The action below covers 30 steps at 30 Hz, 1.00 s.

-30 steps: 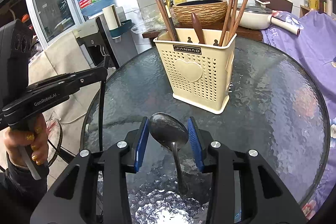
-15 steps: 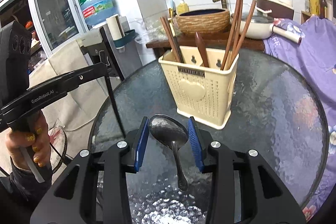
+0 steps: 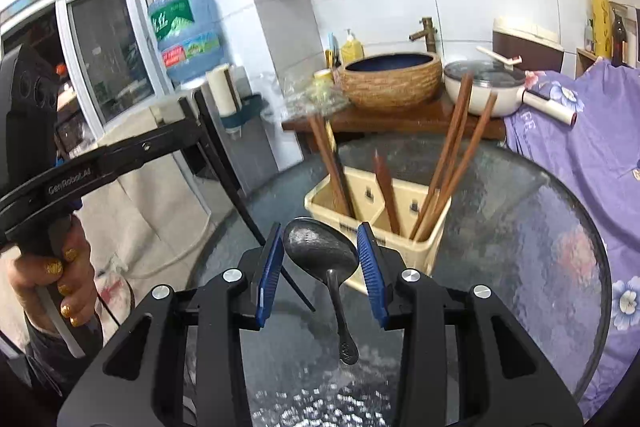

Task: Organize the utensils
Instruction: 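Carry the spoon and black chopstick up over the cream holder with both tools, then lower the spoon and chopstick into the holder and open both tools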

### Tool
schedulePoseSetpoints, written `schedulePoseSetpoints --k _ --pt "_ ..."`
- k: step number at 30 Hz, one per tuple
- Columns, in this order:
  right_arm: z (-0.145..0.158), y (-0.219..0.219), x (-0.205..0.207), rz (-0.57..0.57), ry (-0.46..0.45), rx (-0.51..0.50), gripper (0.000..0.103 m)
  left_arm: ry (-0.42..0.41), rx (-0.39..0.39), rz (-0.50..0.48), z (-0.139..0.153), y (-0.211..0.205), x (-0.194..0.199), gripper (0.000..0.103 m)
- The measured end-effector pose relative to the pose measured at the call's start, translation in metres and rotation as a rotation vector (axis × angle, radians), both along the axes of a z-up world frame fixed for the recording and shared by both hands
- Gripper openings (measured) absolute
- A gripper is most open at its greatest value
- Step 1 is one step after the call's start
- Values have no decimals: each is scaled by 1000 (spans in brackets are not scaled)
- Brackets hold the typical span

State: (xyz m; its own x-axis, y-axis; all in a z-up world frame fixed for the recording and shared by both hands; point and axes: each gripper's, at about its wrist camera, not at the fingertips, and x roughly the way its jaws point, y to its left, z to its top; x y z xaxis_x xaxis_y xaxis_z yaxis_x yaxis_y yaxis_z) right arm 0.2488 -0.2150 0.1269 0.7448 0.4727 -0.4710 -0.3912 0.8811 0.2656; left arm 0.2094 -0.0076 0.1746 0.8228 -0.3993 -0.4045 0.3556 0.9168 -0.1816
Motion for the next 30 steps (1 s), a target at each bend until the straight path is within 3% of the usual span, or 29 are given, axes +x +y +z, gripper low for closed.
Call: schedulePoseSetpoints --k 8,12,15,19,23,30 --pt "56 -6 29 -73 -144 34 38 -111 -180 95 56 19 15 7" --pt "61 -4 44 -122 -205 20 38 -159 -238 160 63 18 30 7" --pt "48 -2 55 -154 -222 -3 38 -170 -220 187 52 7 40 7" --pt "14 -2 68 -170 -179 -7 38 -146 -189 191 26 -6 51 7" --pt "-19 -1 75 -180 -139 -26 38 -132 -108 186 -6 -23 59 7" --pt "-63 -4 80 -187 -67 -40 38 -54 -59 152 -48 -33 70 7"
